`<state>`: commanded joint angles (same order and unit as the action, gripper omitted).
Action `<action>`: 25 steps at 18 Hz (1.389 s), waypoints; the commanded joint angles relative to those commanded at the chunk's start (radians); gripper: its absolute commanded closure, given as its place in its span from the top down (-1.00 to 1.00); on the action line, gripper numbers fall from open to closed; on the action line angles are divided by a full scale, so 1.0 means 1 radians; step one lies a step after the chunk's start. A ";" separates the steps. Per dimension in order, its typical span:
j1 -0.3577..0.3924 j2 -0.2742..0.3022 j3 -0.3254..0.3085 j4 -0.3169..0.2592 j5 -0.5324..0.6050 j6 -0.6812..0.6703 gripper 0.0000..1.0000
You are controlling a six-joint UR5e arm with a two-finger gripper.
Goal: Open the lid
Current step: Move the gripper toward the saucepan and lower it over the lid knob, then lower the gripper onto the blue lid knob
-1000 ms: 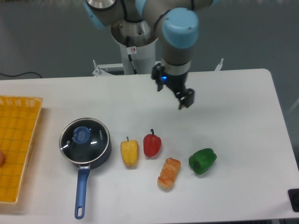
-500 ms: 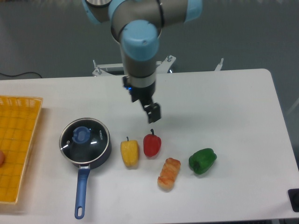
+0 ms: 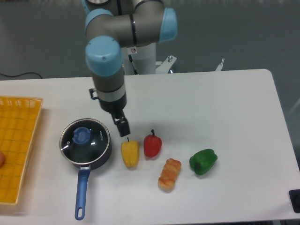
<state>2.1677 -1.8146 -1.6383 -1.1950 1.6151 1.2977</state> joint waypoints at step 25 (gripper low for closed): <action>-0.084 -0.120 0.038 0.060 0.009 -0.014 1.00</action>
<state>2.0832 -1.9343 -1.5999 -1.1351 1.6245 1.2839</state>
